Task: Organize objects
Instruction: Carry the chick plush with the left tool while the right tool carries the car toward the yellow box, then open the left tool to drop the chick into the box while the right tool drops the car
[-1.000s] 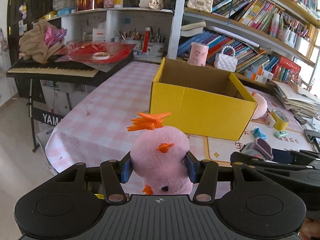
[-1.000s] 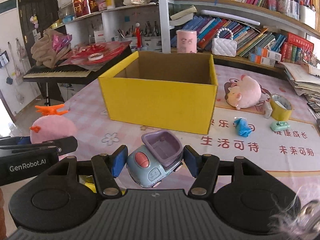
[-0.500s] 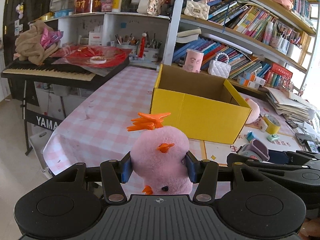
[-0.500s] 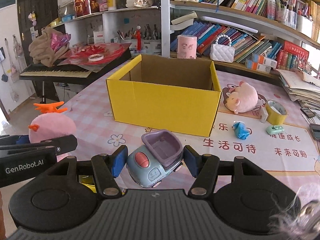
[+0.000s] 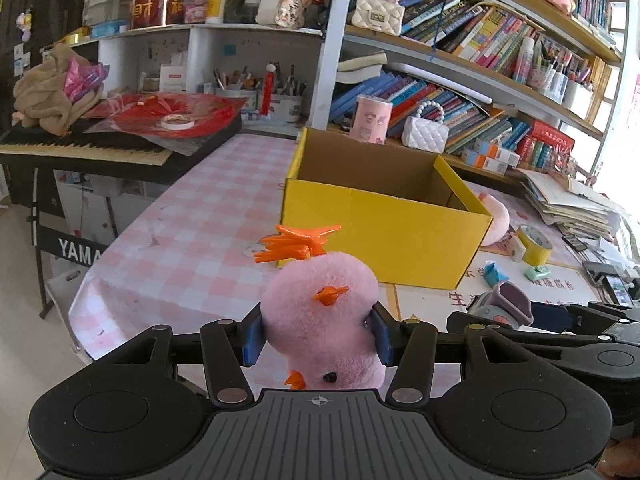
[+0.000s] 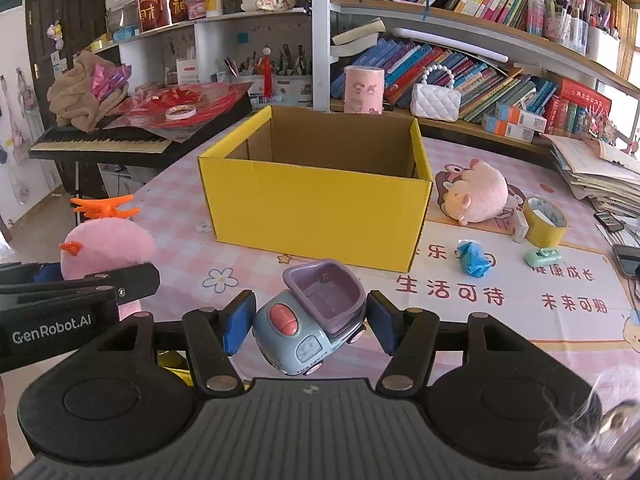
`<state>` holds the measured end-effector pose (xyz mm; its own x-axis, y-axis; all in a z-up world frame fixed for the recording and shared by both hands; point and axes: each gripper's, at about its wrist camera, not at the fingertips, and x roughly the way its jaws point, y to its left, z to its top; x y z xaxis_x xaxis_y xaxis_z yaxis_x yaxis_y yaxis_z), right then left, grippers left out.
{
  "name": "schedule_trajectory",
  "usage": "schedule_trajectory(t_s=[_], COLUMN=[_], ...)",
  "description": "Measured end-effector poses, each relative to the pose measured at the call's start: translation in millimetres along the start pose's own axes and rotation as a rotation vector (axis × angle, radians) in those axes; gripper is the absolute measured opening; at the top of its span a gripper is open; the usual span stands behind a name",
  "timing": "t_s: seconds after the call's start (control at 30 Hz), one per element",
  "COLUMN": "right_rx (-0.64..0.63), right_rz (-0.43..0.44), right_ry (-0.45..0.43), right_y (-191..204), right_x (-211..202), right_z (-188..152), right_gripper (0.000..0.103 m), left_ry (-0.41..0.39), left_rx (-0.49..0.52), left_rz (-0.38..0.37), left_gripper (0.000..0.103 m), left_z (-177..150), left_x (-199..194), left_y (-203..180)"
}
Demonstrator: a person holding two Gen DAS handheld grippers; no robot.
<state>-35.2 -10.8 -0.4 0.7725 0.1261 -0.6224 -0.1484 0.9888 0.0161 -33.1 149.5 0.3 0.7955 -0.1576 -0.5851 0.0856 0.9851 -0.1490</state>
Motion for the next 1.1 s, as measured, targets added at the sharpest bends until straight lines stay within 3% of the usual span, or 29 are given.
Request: schedule_trajectory(t_s=[0.3, 0.57, 0.9, 1.1], right_rx=[0.023, 0.017, -0.034, -0.056], right_rz=[0.002, 0.021, 0.007, -0.007], right_ry=[0.012, -0.001, -0.185, -0.235], right_y=[-17, -25, -41, -60], right_x=[18, 37, 53, 81], right_z=[6, 23, 82, 121], right_gripper=[0.059, 0.059, 0.059, 0.059], left_ry=[0.023, -0.010, -0.129, -0.138], left_rx=[0.044, 0.070, 0.112, 0.119], left_rz=[0.009, 0.041, 0.039, 0.039], left_gripper=[0.051, 0.051, 0.051, 0.051], left_z=[10, 28, 88, 120], left_x=[22, 33, 56, 88], left_y=[-15, -20, -36, -48])
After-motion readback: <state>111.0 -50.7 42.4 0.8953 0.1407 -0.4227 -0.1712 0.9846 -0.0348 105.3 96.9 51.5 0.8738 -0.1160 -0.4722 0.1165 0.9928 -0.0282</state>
